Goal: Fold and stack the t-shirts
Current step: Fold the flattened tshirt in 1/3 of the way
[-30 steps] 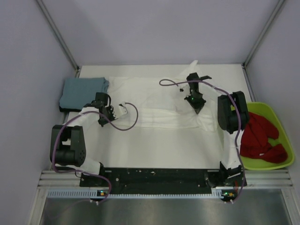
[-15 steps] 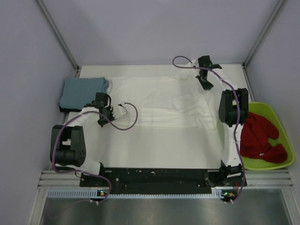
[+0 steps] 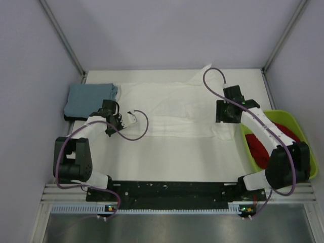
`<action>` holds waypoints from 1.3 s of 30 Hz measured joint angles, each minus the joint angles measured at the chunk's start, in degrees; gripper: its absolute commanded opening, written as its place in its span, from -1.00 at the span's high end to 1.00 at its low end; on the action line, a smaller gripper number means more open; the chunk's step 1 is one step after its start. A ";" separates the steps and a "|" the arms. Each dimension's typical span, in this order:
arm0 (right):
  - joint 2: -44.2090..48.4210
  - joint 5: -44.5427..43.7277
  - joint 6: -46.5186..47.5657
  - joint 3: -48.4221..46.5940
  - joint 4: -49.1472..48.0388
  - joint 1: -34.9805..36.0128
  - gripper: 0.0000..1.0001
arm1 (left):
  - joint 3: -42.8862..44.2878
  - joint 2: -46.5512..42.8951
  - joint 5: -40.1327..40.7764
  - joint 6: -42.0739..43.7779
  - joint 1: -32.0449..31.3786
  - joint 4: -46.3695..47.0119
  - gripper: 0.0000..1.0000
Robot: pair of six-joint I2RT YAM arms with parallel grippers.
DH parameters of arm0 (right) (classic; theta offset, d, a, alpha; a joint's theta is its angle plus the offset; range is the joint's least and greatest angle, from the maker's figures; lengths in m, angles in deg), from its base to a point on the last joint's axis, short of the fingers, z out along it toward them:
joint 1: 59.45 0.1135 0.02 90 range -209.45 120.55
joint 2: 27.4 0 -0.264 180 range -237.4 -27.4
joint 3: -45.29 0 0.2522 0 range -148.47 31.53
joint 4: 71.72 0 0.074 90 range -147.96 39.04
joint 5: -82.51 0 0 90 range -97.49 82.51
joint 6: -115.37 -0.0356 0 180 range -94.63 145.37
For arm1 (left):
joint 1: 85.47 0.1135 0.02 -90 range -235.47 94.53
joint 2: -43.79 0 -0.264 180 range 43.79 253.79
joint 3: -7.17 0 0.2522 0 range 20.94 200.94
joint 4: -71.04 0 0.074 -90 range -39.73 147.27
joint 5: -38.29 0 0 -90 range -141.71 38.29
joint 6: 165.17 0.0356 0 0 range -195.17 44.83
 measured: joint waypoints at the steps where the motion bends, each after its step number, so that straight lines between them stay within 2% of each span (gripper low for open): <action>1: 2.49 0.63 -2.69 3.82 -1.11 0.48 -0.31 | -0.11 -0.28 -0.04 0.02 0.00 0.09 1.00; 4: 6.19 0.63 -10.10 13.38 -2.62 0.61 -0.35 | -0.87 -0.98 -0.11 0.04 -0.07 0.37 1.00; 6: 6.38 -0.37 -15.13 16.87 -3.23 0.35 -0.50 | -1.22 -1.14 -0.15 0.04 -0.11 0.42 1.00; 9: 6.84 -3.48 -23.12 19.12 -4.26 0.28 -0.57 | -1.57 -1.33 -0.15 0.00 -0.15 0.52 1.00; 15: 12.09 -9.35 -41.62 25.31 -9.73 -1.22 -0.45 | -3.82 -2.78 -0.17 -0.04 -0.26 1.29 1.00; 19: 11.47 -10.88 -50.01 28.63 -11.02 -3.43 -0.40 | -5.07 -3.19 -0.15 -0.07 -0.28 1.29 1.00; 22: 9.60 -12.17 -53.37 29.35 -12.24 -3.69 -0.23 | -5.46 -3.50 -0.15 -0.20 -0.31 1.31 1.00; 23: 8.76 -12.61 -53.77 29.33 -13.00 -3.69 -0.08 | -5.53 -3.61 -0.15 -0.28 -0.31 1.31 1.00; 26: 5.20 -13.42 -54.36 29.18 -14.91 -3.93 0.64 | -5.68 -3.76 -0.13 -0.39 -0.31 1.31 1.00; 27: 4.13 -13.66 -54.62 28.96 -15.19 -4.31 0.95 | -5.73 -3.85 -0.11 -0.46 -0.31 1.31 1.00; 28: 3.69 -13.55 -54.66 28.83 -16.04 -4.98 1.00 | -5.86 -3.98 -0.11 -0.50 -0.31 1.31 1.00; 34: 4.83 -11.02 -51.84 30.01 -18.36 -7.58 1.00 | -7.78 -6.19 1.90 -0.66 -0.28 1.29 1.00; 39: 13.03 -9.57 -49.92 31.87 -11.23 -7.67 1.00 | -9.25 -6.97 8.83 -0.24 -0.20 -0.07 1.00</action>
